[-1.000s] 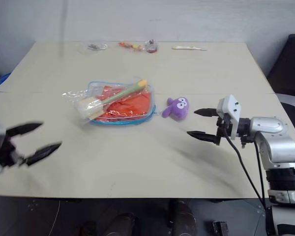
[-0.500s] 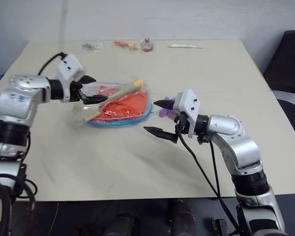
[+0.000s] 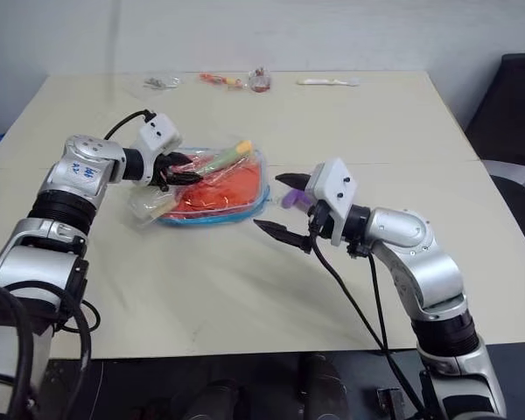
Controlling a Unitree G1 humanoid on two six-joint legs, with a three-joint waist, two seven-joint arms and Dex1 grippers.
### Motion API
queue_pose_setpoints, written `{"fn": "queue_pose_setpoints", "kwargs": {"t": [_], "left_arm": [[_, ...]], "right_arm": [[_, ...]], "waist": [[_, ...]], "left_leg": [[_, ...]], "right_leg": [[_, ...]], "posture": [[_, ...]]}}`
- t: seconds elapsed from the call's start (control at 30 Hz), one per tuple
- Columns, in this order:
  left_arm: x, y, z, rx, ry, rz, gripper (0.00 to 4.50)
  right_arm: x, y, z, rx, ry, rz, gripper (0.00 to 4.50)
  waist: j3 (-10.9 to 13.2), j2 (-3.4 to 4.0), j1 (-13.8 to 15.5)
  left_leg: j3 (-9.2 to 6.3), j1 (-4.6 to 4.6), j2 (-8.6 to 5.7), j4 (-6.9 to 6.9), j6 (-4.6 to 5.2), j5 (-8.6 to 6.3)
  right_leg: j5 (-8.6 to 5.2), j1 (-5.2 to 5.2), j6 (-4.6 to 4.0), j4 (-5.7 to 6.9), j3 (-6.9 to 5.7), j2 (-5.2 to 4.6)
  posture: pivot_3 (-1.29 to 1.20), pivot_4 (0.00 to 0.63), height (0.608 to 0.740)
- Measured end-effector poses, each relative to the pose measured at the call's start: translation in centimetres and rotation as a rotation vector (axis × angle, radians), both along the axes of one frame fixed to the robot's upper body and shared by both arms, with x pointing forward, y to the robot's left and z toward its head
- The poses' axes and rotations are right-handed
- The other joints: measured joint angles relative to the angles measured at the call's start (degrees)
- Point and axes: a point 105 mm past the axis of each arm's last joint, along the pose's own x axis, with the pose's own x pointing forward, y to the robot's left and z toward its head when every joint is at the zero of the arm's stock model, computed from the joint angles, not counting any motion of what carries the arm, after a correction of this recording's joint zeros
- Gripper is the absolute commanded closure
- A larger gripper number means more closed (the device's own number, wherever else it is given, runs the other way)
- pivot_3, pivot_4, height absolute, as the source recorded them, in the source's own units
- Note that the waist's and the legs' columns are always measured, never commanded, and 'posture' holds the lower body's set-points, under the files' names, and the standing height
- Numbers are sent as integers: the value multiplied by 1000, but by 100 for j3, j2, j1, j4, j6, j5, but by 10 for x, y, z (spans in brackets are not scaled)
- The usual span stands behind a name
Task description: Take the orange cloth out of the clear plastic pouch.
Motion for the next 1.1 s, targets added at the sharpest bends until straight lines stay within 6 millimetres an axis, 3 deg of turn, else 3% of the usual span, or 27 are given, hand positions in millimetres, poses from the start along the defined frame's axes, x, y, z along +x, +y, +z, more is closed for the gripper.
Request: {"fn": "queue_pose_setpoints", "kwargs": {"t": [0.2,0.33,0.43,0.63,0.8,0.9,1.0,1.1], "left_arm": [[-4,7,12,-23,-20,6,4456],[-14,27,17,-53,-37,67,4456],[-30,59,22,-113,-58,168,4456],[-74,149,41,-159,-194,537,4456],[-127,222,13,-168,-195,876,4456],[-143,233,-2,-184,-176,933,4275],[-150,229,-17,-211,-160,920,3575],[-154,221,-26,-197,-149,896,2553]], "right_arm": [[-4,1,-1,-14,-1,13,0],[-5,1,-1,-22,1,23,0],[0,-1,1,-33,1,29,0],[4,1,1,-43,12,59,0],[2,7,-3,-57,36,122,0],[-2,11,-2,-62,39,171,0],[-3,15,4,-57,23,209,0],[-2,16,3,-58,33,225,0]], "waist": [[1,-2,-3],[1,-2,-39],[5,-8,-133],[5,-9,-151],[3,-13,-105],[-1,-22,6],[-3,-25,56],[-5,-33,25]], "left_leg": [[-1,1,2,2,1,-1],[-1,1,6,1,1,0],[-4,0,10,1,1,0],[-5,2,12,-1,0,-1],[-15,-4,9,2,-1,-1],[-15,-5,5,5,0,-2],[-19,-4,-3,6,2,-3],[-16,-5,-1,4,2,-4]], "right_leg": [[0,-2,1,0,0,0],[0,-6,1,2,0,0],[0,-8,1,2,1,0],[0,-10,0,2,4,-2],[0,-10,0,2,0,-8],[0,-9,0,2,1,-14],[0,-7,0,6,-2,-27],[0,-8,0,4,-4,-25]], "posture": [[0,150,740],[0,150,740],[0,150,740],[0,150,740],[0,150,740],[0,150,740],[0,150,740],[0,150,740]]}}
